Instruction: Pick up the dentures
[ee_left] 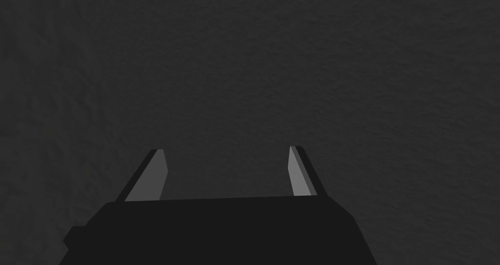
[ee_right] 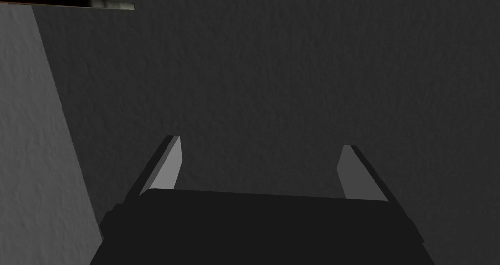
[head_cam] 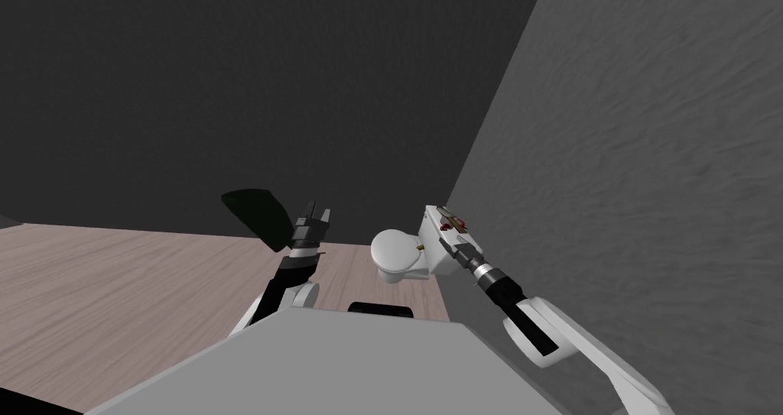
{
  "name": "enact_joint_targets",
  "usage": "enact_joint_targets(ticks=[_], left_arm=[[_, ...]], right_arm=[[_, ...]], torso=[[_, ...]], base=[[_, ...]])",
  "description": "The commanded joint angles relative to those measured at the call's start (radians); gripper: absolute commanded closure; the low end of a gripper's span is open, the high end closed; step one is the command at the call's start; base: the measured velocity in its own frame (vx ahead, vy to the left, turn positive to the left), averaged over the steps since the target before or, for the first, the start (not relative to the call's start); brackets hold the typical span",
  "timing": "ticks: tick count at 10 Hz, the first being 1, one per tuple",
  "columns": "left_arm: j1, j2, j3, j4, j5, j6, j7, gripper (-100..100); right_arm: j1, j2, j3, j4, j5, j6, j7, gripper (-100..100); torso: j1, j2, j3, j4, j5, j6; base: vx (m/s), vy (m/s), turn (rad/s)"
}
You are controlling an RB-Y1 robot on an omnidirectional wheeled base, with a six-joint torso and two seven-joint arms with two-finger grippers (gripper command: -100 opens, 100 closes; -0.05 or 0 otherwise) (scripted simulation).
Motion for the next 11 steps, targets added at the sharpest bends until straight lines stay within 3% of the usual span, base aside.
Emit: enact_joint_targets(ticks=[1,2,3,4,5,6,7,8,11], left_arm=[[0.0,0.0,0.0,0.0,0.0,0.0,0.0,0],[0.0,0.0,0.0,0.0,0.0,0.0,0.0,0],[0.0,0.0,0.0,0.0,0.0,0.0,0.0,0],[0.0,0.0,0.0,0.0,0.0,0.0,0.0,0],[0.0,0.0,0.0,0.0,0.0,0.0,0.0,0],[0.0,0.0,0.0,0.0,0.0,0.0,0.0,0],[0.0,0.0,0.0,0.0,0.0,0.0,0.0,0],[0.0,0.0,0.0,0.0,0.0,0.0,0.0,0],[0.0,0.0,0.0,0.0,0.0,0.0,0.0,0]], right_arm=[[0.005,-0.05,0.012,0.018,0.023,0.032,0.047,-100],[0.005,-0.074,0.012,0.018,0.023,0.032,0.047,-100],[0.01,-0.106,0.021,0.035,0.04,0.055,0.086,-100],[0.01,-0.132,0.021,0.035,0.04,0.055,0.086,-100],[0.015,-0.163,0.031,0.053,0.054,0.078,0.126,-100],[0.015,-0.188,0.031,0.053,0.054,0.078,0.126,-100],[0.02,-0.222,0.042,0.072,0.067,0.099,0.165,-100],[0.02,-0.244,0.042,0.072,0.067,0.099,0.165,-100],[0.03,-0.335,0.065,0.111,0.084,0.139,0.241,-100]], torso=[[0.0,0.0,0.0,0.0,0.0,0.0],[0.0,0.0,0.0,0.0,0.0,0.0],[0.0,0.0,0.0,0.0,0.0,0.0],[0.0,0.0,0.0,0.0,0.0,0.0],[-0.001,0.0,0.0,0.0,0.0,0.0],[0.0,-0.001,-0.001,0.0,0.0,0.0],[-0.001,-0.001,-0.001,0.0,0.0,0.0],[-0.001,-0.001,-0.001,0.0,0.0,0.0],[-0.002,-0.001,-0.001,0.0,-0.001,0.0]], base=[[-0.001,0.037,0.135],[0.002,0.029,0.068],[0.009,0.03,0.168],[0.008,0.023,0.008],[0.009,0.026,0.162],[0.009,0.016,0.076],[0.013,0.018,0.143],[0.011,0.01,0.063],[0.016,0.004,0.109]])
